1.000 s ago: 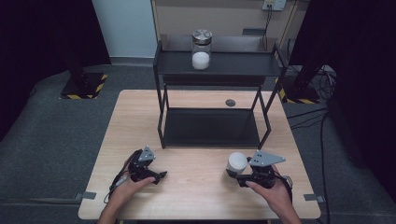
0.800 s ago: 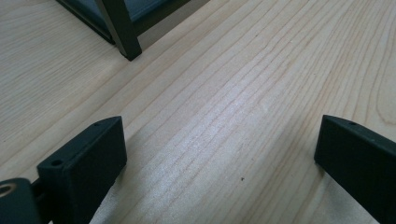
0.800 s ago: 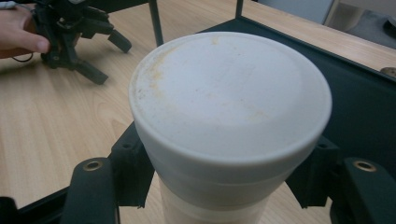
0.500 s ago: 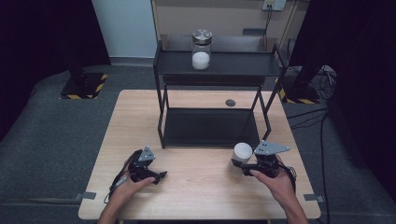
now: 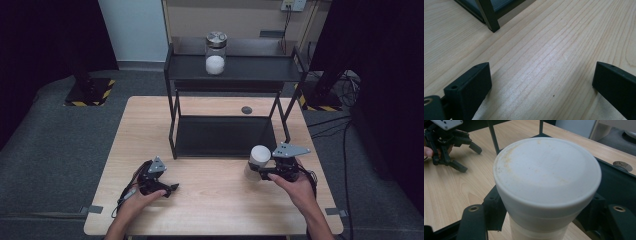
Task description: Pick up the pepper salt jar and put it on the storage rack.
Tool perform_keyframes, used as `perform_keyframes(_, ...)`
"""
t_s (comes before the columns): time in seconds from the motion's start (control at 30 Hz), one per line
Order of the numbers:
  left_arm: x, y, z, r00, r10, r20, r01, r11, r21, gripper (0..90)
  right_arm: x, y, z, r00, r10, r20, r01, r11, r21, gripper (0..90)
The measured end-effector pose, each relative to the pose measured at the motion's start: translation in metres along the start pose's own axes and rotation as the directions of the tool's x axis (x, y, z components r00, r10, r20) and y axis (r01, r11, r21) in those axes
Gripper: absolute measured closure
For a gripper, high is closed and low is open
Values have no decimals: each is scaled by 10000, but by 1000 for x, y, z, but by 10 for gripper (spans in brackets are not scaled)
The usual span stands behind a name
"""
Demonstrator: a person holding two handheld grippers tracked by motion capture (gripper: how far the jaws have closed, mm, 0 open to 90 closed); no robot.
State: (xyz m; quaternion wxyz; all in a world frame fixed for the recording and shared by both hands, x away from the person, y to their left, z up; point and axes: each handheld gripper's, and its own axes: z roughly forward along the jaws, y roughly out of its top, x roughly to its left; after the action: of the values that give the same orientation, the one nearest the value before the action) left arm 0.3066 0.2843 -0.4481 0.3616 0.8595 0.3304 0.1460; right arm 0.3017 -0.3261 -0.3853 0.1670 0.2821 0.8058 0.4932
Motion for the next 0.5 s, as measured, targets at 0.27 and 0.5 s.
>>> perform_keyframes(0.27,0,0,0,10000,0,2,0,10000,2,11,-5,8,1,10000,-10,43,10,10000,-37,354)
perform_keyframes(0.5,0,0,0,10000,3,2,-3,10000,4,11,-8,15,1,10000,-51,70,52,10000,-35,354)
